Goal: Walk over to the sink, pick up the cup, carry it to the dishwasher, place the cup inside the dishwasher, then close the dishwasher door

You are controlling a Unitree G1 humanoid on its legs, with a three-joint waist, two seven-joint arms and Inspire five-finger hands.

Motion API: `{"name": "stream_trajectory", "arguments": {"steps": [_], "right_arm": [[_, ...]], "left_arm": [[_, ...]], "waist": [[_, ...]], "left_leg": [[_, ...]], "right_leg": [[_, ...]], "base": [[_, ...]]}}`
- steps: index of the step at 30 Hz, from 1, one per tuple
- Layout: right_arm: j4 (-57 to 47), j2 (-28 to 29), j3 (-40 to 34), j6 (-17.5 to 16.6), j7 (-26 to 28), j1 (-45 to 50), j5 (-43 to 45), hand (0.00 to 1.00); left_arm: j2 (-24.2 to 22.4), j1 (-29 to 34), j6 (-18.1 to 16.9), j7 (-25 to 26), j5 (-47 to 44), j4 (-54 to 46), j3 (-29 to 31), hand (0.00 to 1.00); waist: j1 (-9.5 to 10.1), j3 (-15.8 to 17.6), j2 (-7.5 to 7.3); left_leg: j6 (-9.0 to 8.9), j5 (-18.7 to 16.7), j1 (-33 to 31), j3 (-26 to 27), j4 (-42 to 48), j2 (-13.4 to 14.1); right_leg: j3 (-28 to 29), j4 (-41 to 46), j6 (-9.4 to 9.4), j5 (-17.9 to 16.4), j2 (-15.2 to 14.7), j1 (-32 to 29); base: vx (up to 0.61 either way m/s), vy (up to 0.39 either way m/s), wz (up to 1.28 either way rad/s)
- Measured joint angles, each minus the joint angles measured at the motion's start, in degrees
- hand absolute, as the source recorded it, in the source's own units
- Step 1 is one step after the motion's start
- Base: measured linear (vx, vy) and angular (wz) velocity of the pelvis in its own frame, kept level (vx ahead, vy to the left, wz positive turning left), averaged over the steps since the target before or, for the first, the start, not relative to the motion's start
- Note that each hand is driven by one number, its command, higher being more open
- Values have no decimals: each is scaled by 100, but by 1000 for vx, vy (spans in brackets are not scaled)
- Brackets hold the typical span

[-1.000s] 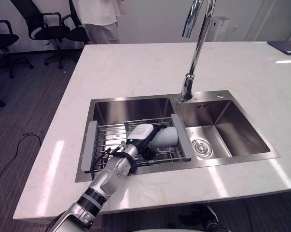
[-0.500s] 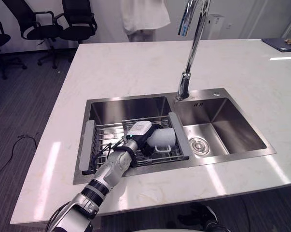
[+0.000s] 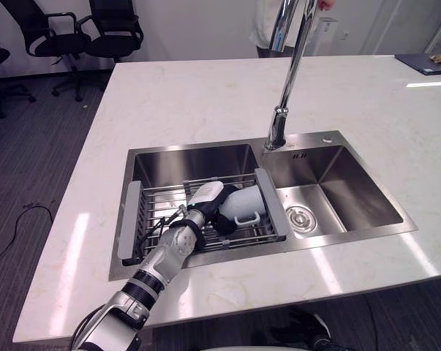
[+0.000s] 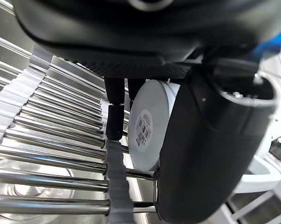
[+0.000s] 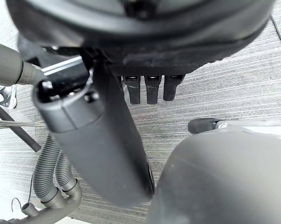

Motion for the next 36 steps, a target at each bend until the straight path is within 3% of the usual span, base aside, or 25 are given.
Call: {"name": "stream_trajectory", "arguments": {"steps": [16, 23, 36], "right_arm": [[-1, 34, -167, 43, -5, 77, -2, 90], [-58, 46, -239, 44, -2, 241, -1, 90], [-75, 115, -448, 43, -9, 374, 129, 90]], "left_arm": [[-109, 1089, -26, 626, -2047, -1349, 1110, 30], [-139, 1739, -242, 746, -2793, -2184, 1408, 30], [-848, 2756, -513, 815, -3903, -3803, 1743, 30]], "waist": [[151, 1, 4], [261, -3, 6], [453, -14, -3]], "left_leg": [[1, 1, 15, -27, 36, 7], [-2, -2, 120, -16, 51, 22], [-19, -193, 176, 348, 273, 104]], "right_leg": [[-32, 17, -11, -11, 2, 71], [-16, 244, -42, -127, 11, 74], [408, 496, -6, -189, 90, -60]], "base": [[0, 0, 0], [-29, -8, -1], [-37, -10, -15]]}}
